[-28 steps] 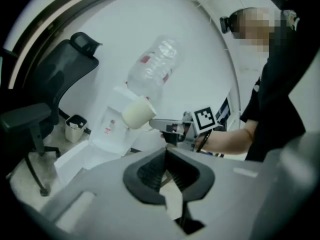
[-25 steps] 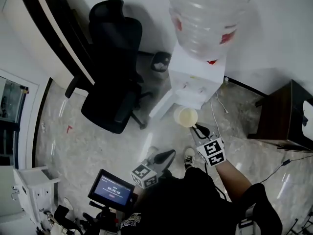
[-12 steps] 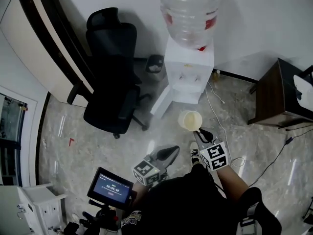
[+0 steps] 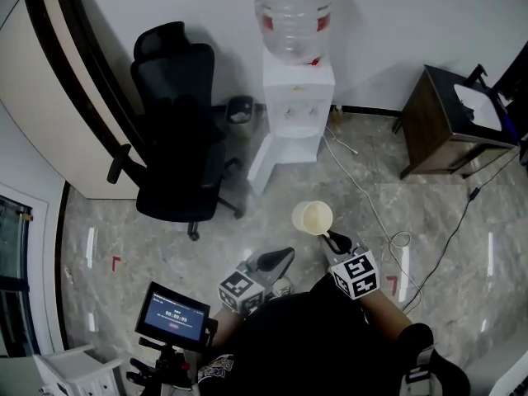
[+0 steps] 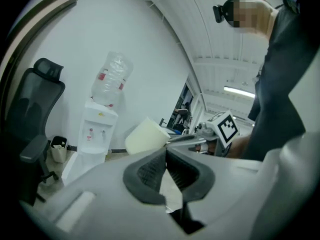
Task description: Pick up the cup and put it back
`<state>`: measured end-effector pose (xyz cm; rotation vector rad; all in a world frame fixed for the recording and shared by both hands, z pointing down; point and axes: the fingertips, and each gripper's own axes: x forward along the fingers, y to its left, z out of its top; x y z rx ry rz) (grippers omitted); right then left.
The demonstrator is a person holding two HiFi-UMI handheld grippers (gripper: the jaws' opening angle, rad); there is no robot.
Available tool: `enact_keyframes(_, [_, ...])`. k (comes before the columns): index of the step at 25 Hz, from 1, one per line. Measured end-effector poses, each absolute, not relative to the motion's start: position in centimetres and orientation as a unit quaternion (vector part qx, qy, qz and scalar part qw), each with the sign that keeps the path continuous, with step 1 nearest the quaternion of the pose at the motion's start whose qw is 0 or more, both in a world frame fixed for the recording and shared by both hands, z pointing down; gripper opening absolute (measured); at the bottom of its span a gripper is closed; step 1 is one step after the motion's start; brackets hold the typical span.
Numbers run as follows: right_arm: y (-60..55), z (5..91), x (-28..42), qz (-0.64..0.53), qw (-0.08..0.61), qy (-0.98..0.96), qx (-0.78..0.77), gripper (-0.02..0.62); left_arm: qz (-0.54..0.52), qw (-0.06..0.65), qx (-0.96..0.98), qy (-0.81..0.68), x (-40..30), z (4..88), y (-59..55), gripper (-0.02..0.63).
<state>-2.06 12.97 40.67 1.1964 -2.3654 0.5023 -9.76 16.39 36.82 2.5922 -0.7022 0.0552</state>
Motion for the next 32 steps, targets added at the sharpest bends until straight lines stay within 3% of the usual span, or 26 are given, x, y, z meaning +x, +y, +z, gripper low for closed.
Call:
enact_keyframes(10, [17.6, 38.8, -2.4, 0.169, 0.219, -0.864, 0.42, 0.055, 0.014, 0.201, 0.949, -0.242, -8.8, 35.7, 20.2, 0.003])
enact_keyframes(32, [23.5, 37.6, 11.0, 0.154, 0.205, -0.892, 0.373, 0.055, 0.014, 0.213, 0.952, -0.219, 8.7, 33.0, 26.9, 0.003])
